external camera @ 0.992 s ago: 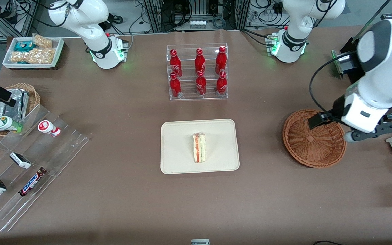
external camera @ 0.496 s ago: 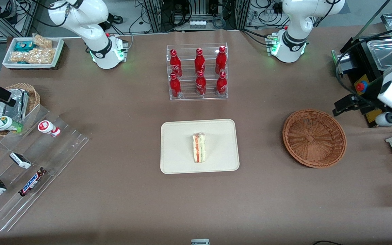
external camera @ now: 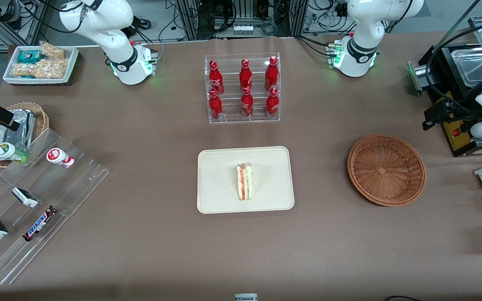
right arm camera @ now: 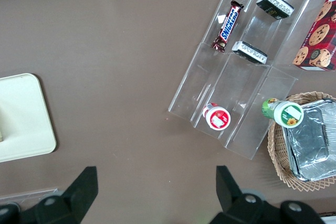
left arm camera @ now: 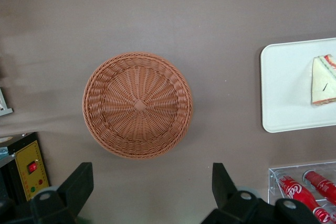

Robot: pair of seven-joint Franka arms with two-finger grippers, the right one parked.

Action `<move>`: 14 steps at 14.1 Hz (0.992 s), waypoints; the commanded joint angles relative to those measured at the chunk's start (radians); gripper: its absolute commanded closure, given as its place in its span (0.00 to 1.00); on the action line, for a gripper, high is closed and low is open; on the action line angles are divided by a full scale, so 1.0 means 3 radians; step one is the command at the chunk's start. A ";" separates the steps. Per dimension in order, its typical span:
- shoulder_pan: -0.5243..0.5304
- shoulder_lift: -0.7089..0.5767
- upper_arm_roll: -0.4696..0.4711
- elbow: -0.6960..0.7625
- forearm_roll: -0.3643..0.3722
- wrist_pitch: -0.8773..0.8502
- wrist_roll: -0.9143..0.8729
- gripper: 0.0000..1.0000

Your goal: Place sandwich from basket to tray

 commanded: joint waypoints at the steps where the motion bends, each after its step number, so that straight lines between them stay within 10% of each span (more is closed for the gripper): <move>1: 0.0023 -0.0044 -0.0050 -0.0006 0.0054 -0.0100 0.0047 0.00; 14: 0.0022 -0.0101 -0.0167 -0.0001 0.0059 -0.0273 0.0016 0.00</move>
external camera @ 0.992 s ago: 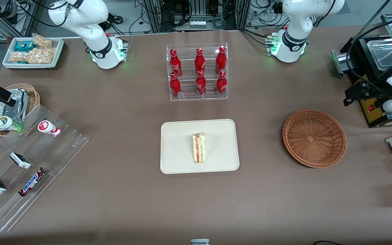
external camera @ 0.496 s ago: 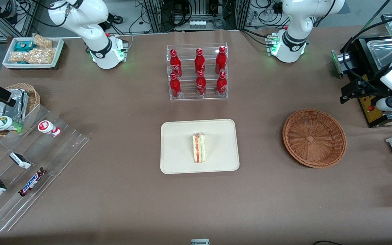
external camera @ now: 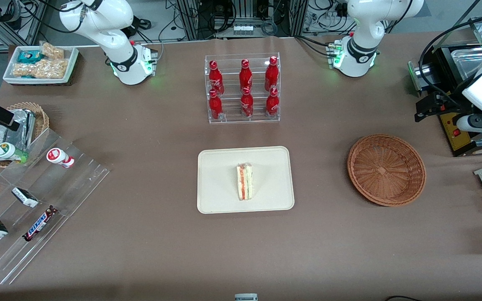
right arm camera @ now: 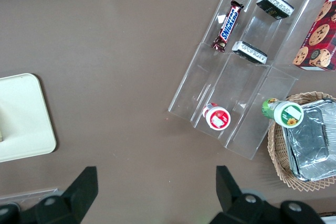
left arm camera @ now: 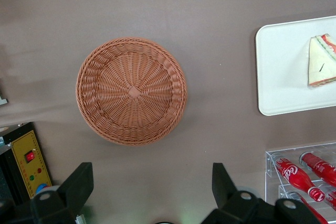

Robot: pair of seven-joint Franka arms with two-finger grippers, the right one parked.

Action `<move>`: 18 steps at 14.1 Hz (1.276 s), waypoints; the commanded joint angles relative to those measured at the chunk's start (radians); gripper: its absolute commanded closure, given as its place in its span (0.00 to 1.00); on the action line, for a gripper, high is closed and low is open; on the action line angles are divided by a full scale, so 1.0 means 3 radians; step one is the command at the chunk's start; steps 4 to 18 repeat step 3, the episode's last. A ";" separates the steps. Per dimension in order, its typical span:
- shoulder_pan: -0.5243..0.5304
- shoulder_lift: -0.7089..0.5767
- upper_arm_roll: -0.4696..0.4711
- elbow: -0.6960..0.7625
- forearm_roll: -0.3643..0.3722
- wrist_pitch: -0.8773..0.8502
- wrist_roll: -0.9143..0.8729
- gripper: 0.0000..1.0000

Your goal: Place sandwich from basket to tray

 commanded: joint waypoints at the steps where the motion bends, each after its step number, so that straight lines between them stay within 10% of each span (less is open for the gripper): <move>1: 0.0023 -0.0063 -0.0068 -0.0003 0.0055 -0.0071 0.0016 0.00; 18: 0.0023 -0.0058 -0.0068 -0.0008 0.0055 -0.0071 0.0016 0.00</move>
